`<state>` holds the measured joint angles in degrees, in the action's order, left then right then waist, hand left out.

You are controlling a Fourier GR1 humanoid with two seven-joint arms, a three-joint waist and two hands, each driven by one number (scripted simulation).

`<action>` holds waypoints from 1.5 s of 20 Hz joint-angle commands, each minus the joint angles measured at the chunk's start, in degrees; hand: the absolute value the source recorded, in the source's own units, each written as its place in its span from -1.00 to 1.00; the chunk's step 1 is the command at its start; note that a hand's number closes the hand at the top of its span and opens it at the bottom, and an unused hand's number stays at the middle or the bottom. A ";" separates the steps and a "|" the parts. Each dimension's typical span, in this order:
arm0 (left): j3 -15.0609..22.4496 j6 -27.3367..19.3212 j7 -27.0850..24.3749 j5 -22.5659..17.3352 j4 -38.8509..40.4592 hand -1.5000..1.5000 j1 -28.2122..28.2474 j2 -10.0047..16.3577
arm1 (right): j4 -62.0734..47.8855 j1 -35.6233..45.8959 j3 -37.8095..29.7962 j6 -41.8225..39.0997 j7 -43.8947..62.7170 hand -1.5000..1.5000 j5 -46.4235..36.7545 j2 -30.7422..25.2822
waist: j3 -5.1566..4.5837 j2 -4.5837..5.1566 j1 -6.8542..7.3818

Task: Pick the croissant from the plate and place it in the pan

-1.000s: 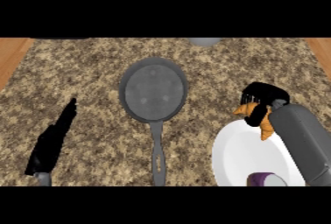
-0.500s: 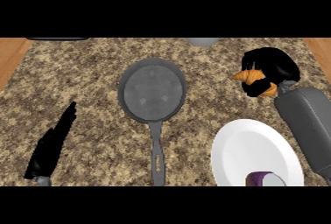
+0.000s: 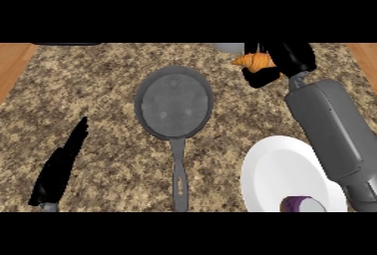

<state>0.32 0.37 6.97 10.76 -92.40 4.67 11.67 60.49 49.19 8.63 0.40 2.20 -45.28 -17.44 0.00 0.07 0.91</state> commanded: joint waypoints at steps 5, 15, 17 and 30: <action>-1.69 1.20 -1.21 -0.89 1.74 0.00 -1.13 0.52 | -14.14 11.39 -1.81 1.99 -0.56 1.00 1.24 11.61 | -0.02 0.34 0.80; 1.03 1.35 -1.42 1.17 2.93 0.00 -3.02 -0.96 | -35.24 20.28 1.25 8.96 -0.60 1.00 8.42 17.37 | -0.06 1.41 4.17; 1.89 1.46 2.02 1.63 0.04 0.00 -4.13 -1.06 | -37.42 21.15 4.61 8.89 0.17 1.00 9.73 17.40 | -0.03 1.20 4.63; 3.97 2.73 0.74 2.04 2.65 0.00 -7.76 -2.20 | -44.20 17.26 -1.12 0.34 1.50 -1.00 28.37 17.44 | 0.05 2.46 9.86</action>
<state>3.47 2.97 8.15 12.42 -89.87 -3.40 9.85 17.15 67.31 10.17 2.04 3.32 -23.43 -0.05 0.01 2.48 9.37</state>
